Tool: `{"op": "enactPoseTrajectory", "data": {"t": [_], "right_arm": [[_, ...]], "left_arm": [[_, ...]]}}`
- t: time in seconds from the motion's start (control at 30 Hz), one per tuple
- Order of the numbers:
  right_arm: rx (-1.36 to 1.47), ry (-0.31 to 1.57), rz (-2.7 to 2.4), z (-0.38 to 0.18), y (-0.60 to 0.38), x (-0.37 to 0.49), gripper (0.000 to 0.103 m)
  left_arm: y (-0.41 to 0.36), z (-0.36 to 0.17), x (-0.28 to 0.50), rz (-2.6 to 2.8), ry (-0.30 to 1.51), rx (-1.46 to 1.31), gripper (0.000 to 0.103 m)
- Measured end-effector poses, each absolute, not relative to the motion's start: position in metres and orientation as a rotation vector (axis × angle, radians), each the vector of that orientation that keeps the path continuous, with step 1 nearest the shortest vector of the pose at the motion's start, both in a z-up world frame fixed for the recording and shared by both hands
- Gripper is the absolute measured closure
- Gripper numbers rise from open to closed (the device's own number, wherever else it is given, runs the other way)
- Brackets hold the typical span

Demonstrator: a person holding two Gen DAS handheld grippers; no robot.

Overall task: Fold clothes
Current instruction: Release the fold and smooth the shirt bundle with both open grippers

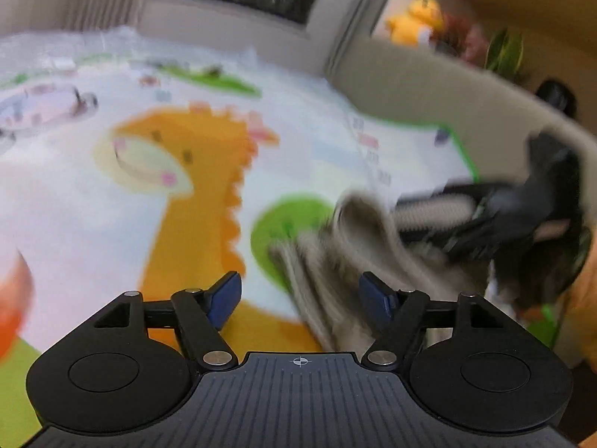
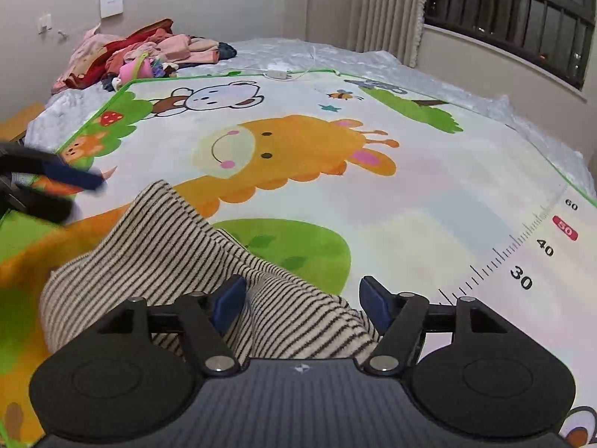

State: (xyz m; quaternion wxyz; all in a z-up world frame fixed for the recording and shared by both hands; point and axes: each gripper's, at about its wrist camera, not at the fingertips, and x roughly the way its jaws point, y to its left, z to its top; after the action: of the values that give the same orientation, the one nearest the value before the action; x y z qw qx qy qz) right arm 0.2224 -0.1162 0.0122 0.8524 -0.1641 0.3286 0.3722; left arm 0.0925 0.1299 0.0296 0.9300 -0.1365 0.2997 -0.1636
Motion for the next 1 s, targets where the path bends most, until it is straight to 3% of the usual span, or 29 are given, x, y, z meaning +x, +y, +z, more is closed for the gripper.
{"op": "enactPoseTrajectory", "data": {"t": [0.07,0.17,0.27,0.33,0.37,0.4,0.5,0.63,0.77,1.0], "right_arm": [[-0.311,0.699,0.773,0.01,-0.12,0.228,0.033],[-0.238,0.704,0.742,0.007,-0.128,0.234,0.022],[-0.179,0.656,0.694,0.019,-0.145,0.227,0.021],[-0.153,0.582,0.657,0.032,-0.162,0.213,0.036],[-0.158,0.536,0.623,0.039,-0.17,0.202,0.059],[-0.16,0.491,0.595,0.045,-0.179,0.191,0.067],[-0.148,0.414,0.584,0.055,-0.196,0.165,0.068],[-0.154,0.487,0.627,0.034,-0.19,0.158,0.067],[-0.116,0.634,0.556,-0.018,-0.178,0.191,0.065],[-0.069,0.621,0.558,-0.025,-0.18,0.194,0.062]], "left_arm": [[0.122,0.048,0.087,-0.382,0.544,-0.279,0.025],[0.096,0.062,0.088,-0.495,0.493,-0.27,0.024],[0.059,0.051,0.102,-0.501,0.517,-0.183,0.026],[0.047,0.032,0.12,-0.449,0.592,-0.147,0.032],[0.048,0.022,0.127,-0.419,0.628,-0.152,0.032],[0.05,0.012,0.134,-0.392,0.659,-0.161,0.032],[0.064,-0.005,0.145,-0.352,0.708,-0.269,0.02],[0.069,-0.014,0.148,-0.339,0.717,-0.307,0.013],[0.066,-0.012,0.152,-0.331,0.715,-0.294,0.012],[0.068,0.017,0.136,-0.285,0.61,-0.218,0.021]]}}
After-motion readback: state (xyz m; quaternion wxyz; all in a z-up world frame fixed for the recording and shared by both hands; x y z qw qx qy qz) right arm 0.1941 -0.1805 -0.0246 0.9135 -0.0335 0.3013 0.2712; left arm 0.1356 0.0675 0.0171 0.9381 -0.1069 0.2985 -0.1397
